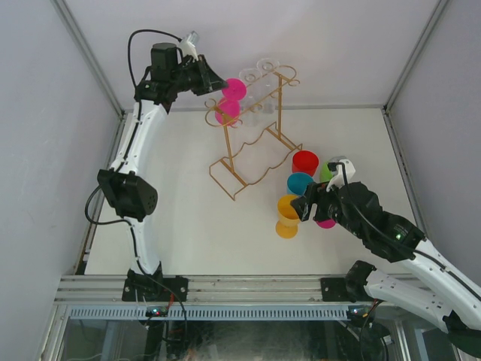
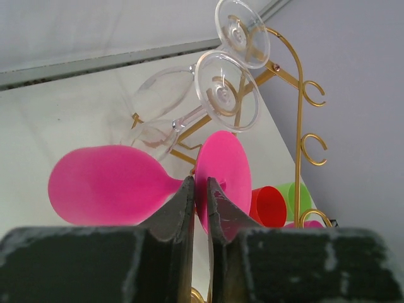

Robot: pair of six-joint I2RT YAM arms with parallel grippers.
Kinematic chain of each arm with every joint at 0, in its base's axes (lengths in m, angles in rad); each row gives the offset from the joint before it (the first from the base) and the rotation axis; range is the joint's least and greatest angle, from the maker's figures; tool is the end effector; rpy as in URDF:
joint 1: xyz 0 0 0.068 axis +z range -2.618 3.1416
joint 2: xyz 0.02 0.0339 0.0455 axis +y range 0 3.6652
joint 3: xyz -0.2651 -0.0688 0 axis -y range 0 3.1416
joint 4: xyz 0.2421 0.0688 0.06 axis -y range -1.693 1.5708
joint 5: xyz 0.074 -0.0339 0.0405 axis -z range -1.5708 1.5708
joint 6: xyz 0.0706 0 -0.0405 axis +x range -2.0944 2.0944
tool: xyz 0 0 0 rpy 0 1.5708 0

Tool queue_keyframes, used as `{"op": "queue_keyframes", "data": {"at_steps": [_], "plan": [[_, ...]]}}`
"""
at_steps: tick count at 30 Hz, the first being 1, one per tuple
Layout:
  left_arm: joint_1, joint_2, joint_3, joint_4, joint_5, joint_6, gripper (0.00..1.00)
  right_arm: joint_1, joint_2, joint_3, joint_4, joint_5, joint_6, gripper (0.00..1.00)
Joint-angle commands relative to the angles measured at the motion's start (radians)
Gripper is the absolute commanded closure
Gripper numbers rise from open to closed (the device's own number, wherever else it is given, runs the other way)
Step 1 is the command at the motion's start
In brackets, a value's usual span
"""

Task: Take the wine glass off the wine glass rack
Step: Pick up the wine glass from the wine rack.

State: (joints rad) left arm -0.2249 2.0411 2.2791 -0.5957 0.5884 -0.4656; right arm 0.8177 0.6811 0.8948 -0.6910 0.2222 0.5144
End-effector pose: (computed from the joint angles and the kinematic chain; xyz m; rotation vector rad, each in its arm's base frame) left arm 0.4646 -0.1465 0.4187 0.1737 1.9948 -1.0188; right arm 0.1241 0.1096 0.3248 -0.1751 2.0827 0.6013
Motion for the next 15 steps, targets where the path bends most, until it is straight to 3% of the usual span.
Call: {"op": "queue_keyframes", "data": {"at_steps": [1,8,15], "plan": [[0.005,-0.053,-0.026,0.003,-0.039,0.002,0.87,-0.005,-0.01,0.0,0.015,-0.005,0.015,0.3],[0.012,-0.071,-0.025,0.047,-0.031,-0.067,0.98,-0.005,-0.01,0.0,0.013,-0.005,0.014,0.3],[0.027,-0.089,-0.066,0.193,0.051,-0.256,1.0,-0.005,-0.005,0.0,0.007,-0.006,0.012,0.3]]}}
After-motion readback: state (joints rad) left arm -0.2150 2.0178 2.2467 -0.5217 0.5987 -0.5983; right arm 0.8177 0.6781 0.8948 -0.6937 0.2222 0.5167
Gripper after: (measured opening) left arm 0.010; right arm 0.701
